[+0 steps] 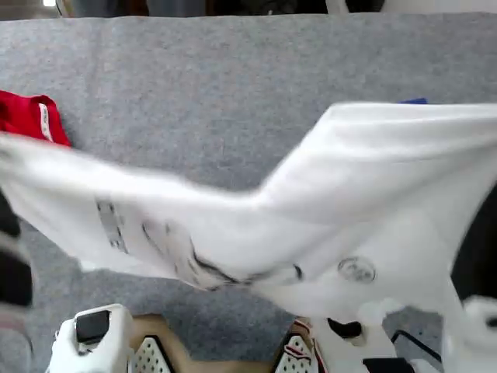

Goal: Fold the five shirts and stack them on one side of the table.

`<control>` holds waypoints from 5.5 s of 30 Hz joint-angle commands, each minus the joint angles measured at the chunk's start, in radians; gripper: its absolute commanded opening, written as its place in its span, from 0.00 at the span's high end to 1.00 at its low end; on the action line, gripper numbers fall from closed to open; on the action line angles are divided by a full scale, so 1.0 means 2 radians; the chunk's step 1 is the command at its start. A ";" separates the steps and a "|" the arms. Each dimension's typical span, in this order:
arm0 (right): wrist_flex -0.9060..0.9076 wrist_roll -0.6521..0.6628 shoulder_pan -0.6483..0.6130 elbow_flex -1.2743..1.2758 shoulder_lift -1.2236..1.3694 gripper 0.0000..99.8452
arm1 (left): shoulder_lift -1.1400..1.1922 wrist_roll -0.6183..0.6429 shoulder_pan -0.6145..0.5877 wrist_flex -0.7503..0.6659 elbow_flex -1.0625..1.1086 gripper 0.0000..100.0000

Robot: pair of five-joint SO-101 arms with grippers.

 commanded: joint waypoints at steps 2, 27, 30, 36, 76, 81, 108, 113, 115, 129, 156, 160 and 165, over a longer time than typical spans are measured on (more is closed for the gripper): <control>0.016 0.001 0.010 0.012 0.000 0.99 | -0.109 -0.005 -0.004 -0.001 0.176 0.97; -0.427 -0.023 -0.057 0.430 0.366 0.99 | 0.255 -0.003 0.013 -0.832 0.632 0.97; -0.399 -0.044 -0.049 0.315 0.463 0.99 | 0.376 -0.003 0.013 -0.762 0.488 0.97; -0.231 -0.044 -0.044 0.083 0.627 0.99 | 0.524 -0.004 0.013 -0.605 0.293 0.97; 0.221 0.029 -0.012 0.201 0.544 0.99 | 0.272 -0.028 0.036 -0.429 0.705 0.97; 0.219 0.080 0.000 0.331 0.452 0.99 | 0.269 -0.058 0.000 -0.420 0.720 0.97; 0.000 0.096 0.080 0.899 0.160 0.99 | 0.266 -0.133 -0.032 -0.392 0.784 0.97; 0.002 0.110 0.080 0.900 0.157 0.99 | 0.262 -0.166 -0.036 -0.373 0.786 0.97; 0.002 0.113 0.080 0.902 0.156 0.99 | 0.243 -0.166 -0.040 -0.372 0.789 0.97; 0.025 0.127 0.077 0.919 0.155 0.99 | 0.171 -0.151 -0.032 -0.373 0.844 0.97; 0.027 0.179 0.077 0.995 0.077 0.98 | 0.173 -0.130 -0.053 -0.406 0.885 0.97; 0.028 0.183 0.077 0.995 0.076 0.86 | 0.173 -0.130 -0.054 -0.404 0.887 0.87; 0.035 0.223 0.079 0.995 0.076 0.76 | 0.173 -0.128 -0.054 -0.404 0.884 0.83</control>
